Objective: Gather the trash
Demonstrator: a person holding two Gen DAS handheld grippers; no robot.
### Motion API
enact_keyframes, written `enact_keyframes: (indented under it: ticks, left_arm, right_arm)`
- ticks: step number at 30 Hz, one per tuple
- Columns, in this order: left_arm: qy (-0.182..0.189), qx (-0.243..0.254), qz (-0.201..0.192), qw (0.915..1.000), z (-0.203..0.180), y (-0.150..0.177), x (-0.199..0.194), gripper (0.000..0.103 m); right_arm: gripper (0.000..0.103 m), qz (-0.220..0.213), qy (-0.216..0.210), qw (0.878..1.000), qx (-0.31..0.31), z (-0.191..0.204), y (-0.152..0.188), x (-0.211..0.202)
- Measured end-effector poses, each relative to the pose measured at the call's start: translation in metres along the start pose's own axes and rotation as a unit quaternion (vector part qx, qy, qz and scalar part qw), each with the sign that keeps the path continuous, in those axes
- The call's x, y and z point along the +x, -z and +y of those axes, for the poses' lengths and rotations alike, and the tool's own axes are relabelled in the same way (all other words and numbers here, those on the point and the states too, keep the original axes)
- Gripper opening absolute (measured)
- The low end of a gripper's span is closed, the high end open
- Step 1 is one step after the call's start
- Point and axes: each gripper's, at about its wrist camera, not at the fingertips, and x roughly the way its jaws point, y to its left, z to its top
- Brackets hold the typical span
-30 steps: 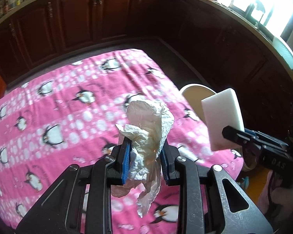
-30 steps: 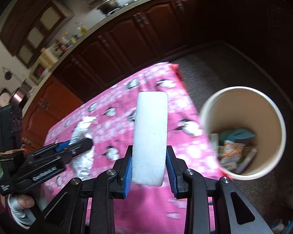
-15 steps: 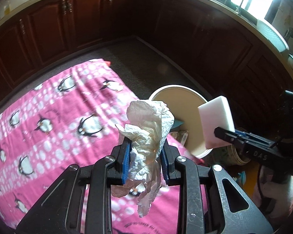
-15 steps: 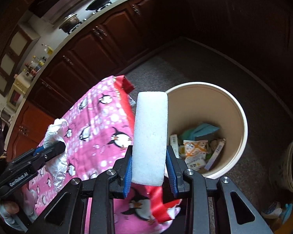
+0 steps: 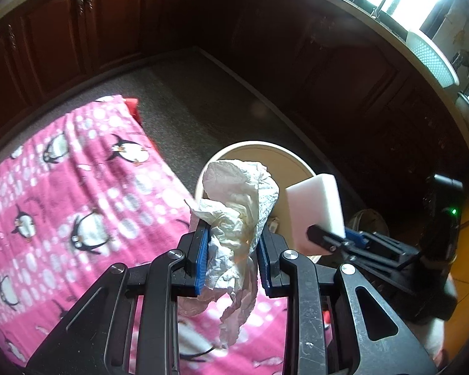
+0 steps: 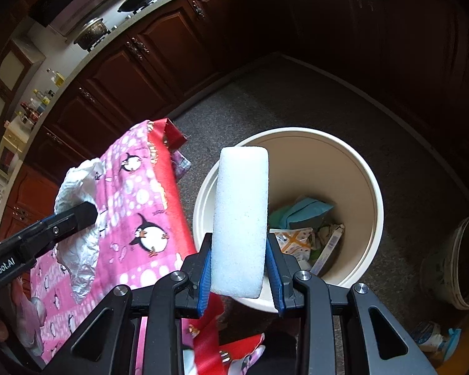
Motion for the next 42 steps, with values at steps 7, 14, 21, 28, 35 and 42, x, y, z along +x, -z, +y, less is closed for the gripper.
enact_keyframes:
  ticks: [7, 14, 21, 28, 35, 42]
  left_arm:
    - [0.037, -0.011, -0.002, 0.9992, -0.01, -0.012, 0.013, 0.029]
    - [0.038, -0.016, 0.003, 0.9991, -0.003, -0.008, 0.018, 0.056]
    - [0.024, -0.019, -0.006, 0.9995, 0.019, 0.01, -0.001, 0.056]
    - [-0.009, -0.011, -0.038, 0.9992, 0.029, 0.032, -0.034, 0.056]
    - [-0.055, -0.014, -0.079, 0.9953, 0.031, 0.052, -0.069, 0.056]
    - [-0.068, -0.007, -0.122, 0.9901, 0.033, 0.068, -0.103, 0.056]
  right_arm:
    - [0.036, -0.001, 0.014, 1.0, 0.013, -0.015, -0.004, 0.01]
    - [0.053, 0.004, 0.022, 0.999, 0.042, -0.03, 0.003, 0.009]
    - [0.053, -0.007, 0.027, 0.999, 0.044, -0.022, 0.014, -0.001]
    - [0.053, -0.036, 0.049, 0.998, 0.023, -0.002, 0.022, -0.024]
    - [0.056, -0.087, 0.074, 0.993, -0.007, 0.031, 0.03, -0.052]
    - [0.068, -0.138, 0.092, 0.986, -0.032, 0.064, 0.044, -0.084]
